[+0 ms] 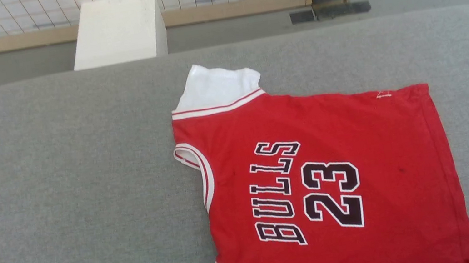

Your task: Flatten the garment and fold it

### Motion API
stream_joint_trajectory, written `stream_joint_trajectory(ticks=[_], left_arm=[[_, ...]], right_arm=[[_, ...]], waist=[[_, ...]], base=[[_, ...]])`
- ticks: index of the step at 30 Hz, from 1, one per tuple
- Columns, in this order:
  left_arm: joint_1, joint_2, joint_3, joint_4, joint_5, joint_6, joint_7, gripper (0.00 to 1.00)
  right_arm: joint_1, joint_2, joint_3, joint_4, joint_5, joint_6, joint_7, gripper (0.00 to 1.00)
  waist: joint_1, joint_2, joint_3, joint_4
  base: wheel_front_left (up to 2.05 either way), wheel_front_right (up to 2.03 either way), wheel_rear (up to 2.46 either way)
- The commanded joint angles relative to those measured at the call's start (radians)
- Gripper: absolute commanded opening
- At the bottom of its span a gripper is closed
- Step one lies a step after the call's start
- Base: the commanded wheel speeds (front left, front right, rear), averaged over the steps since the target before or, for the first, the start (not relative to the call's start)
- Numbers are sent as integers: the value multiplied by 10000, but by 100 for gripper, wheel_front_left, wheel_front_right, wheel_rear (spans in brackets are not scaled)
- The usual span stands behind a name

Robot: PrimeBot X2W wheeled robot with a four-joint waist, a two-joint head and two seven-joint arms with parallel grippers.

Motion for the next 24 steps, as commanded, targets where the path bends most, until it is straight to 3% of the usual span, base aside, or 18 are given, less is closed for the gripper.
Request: stream_joint_trajectory(ticks=[1,8,13,24], left_arm=[[-297,143,175,-57,129,-30,-192,0],[-1810,243,834,-111,662,-468,-575,0],[-3619,262,1649,-91,840,-994,-657,0],[-7511,501,3589,-332,727,-1571,-279,0]], right_arm=[[-213,-39,57,-176,-69,-15,89,0],[-2317,-865,703,-559,-203,-15,120,0],[-4909,-1500,1327,-739,-68,-15,164,0],[-10392,-2617,2848,-861,467,-15,505,0]], waist=[[1,0,-411,-25],[1,0,-1002,-211],[1,0,-1106,-317],[1,0,-870,-371]], base=[[0,0,0],[0,0,0],[0,0,0],[0,0,0]])
